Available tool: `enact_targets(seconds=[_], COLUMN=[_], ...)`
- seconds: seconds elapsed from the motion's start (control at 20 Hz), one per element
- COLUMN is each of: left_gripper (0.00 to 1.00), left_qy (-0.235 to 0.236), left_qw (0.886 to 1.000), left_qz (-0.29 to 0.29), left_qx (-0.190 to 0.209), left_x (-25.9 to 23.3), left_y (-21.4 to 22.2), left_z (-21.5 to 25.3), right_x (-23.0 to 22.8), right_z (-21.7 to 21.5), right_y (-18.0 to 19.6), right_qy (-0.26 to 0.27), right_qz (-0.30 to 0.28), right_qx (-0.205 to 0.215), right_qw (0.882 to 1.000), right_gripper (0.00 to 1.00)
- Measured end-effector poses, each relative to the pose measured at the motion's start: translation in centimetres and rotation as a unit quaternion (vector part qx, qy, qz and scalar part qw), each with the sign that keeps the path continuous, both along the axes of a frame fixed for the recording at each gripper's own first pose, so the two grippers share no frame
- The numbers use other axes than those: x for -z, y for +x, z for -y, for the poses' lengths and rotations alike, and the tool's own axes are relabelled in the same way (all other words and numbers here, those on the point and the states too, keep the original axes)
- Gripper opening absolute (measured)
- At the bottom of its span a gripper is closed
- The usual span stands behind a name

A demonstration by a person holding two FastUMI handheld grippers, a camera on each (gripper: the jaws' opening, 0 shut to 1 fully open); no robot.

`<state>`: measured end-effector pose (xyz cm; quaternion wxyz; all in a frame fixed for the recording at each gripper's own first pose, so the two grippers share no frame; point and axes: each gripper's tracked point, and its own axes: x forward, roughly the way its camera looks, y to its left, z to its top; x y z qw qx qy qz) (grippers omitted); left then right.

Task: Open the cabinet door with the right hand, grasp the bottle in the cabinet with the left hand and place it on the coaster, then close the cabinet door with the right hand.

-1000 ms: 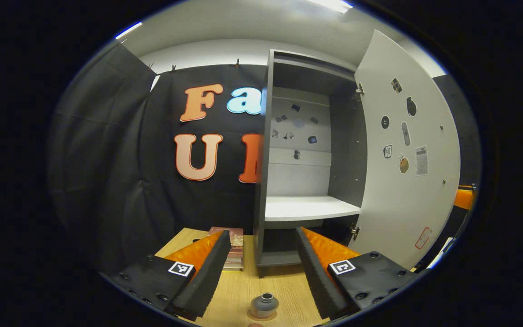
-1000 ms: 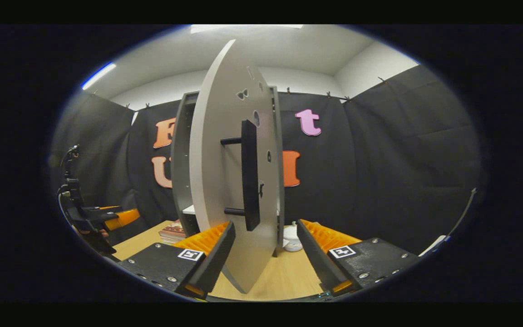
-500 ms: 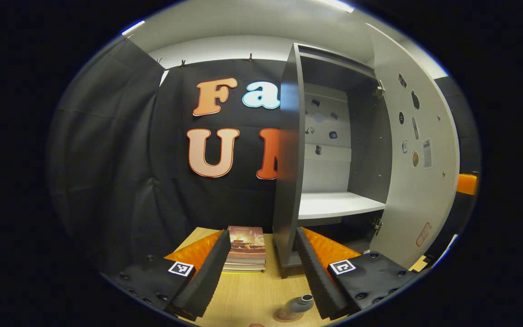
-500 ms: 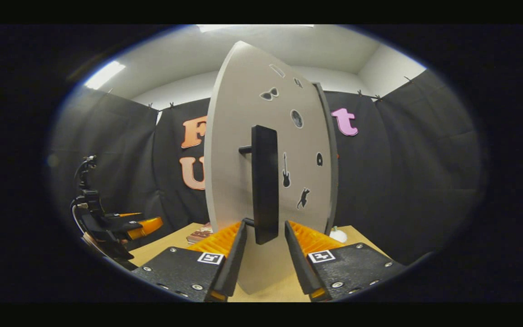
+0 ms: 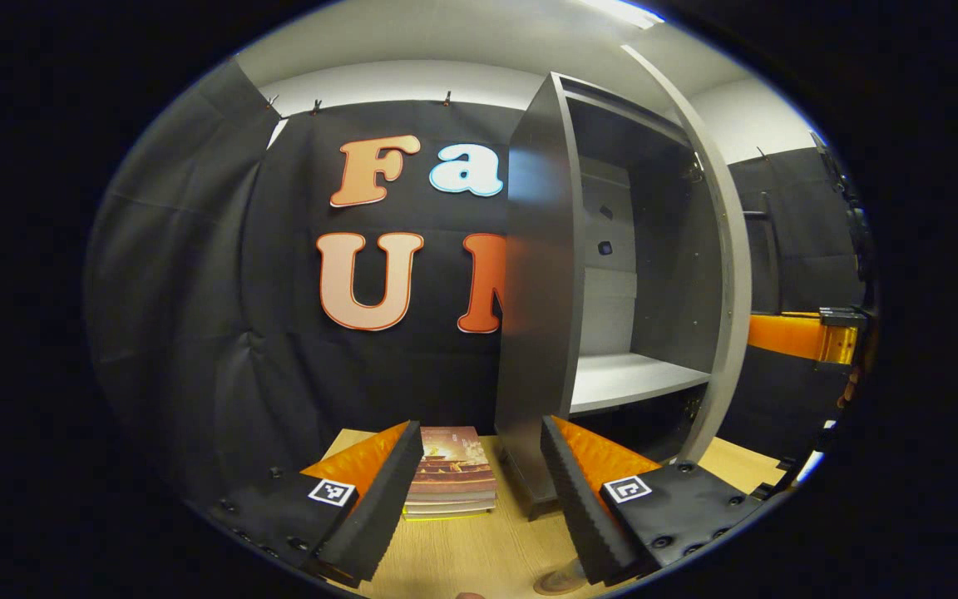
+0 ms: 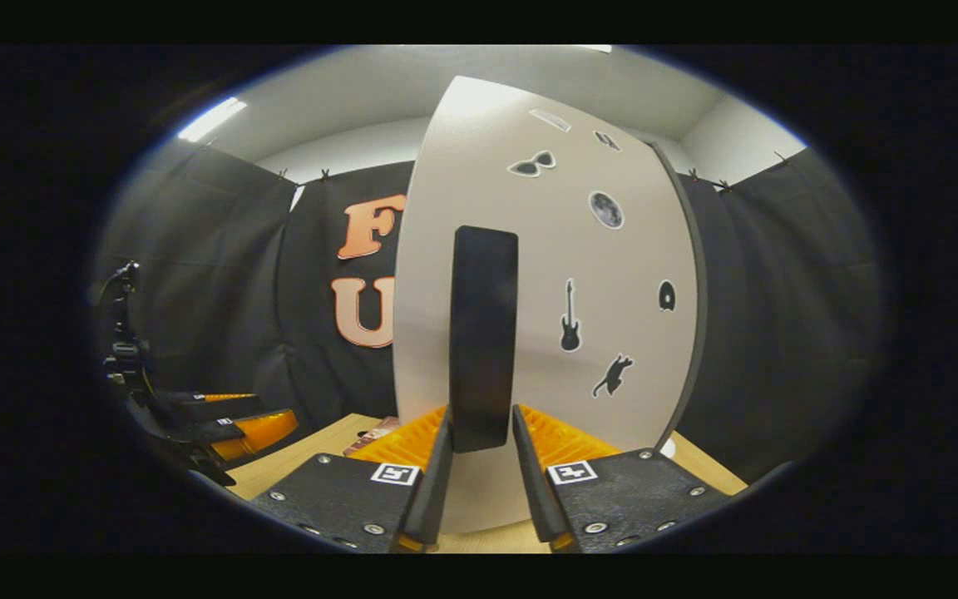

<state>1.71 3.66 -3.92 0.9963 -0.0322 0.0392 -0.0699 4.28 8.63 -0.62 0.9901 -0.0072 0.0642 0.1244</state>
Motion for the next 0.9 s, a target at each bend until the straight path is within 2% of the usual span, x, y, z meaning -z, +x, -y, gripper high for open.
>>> enact_targets(seconds=[0.05, 0.25, 0.65, 0.7, 0.8, 0.9], left_gripper=[0.93, 0.93, 0.93, 0.93, 0.93, 0.94], left_qy=[-0.002, -0.002, -0.029, -0.03, -0.029, -0.026], left_qw=[1.0, 1.0, 0.999, 0.999, 0.999, 0.998], left_qz=[0.005, 0.017, 0.008, 0.006, 0.003, 0.002], left_qx=[0.006, -0.003, -0.034, -0.038, -0.045, -0.051], left_x=[-0.2, -0.5, -0.1, 0.0, 0.1, 0.1], left_y=[0.3, 1.4, 1.7, 1.8, 2.0, 2.3], left_z=[-0.2, -1.5, -2.3, -2.4, -2.4, -2.3], right_x=[0.0, 0.4, 1.3, 1.3, 1.3, 1.5], right_z=[-0.5, -1.8, -3.5, -3.7, -3.8, -4.3], right_y=[0.6, 2.4, 5.7, 6.0, 6.7, 7.1], right_qy=[-0.001, 0.009, 0.03, 0.031, 0.029, 0.02], right_qz=[-0.001, -0.013, -0.008, -0.008, -0.008, -0.005], right_qx=[0.006, 0.009, -0.019, -0.025, -0.031, -0.032], right_qw=[1.0, 1.0, 0.999, 0.999, 0.999, 0.999], right_gripper=[0.35, 0.36, 0.36, 0.31, 0.36, 0.36])
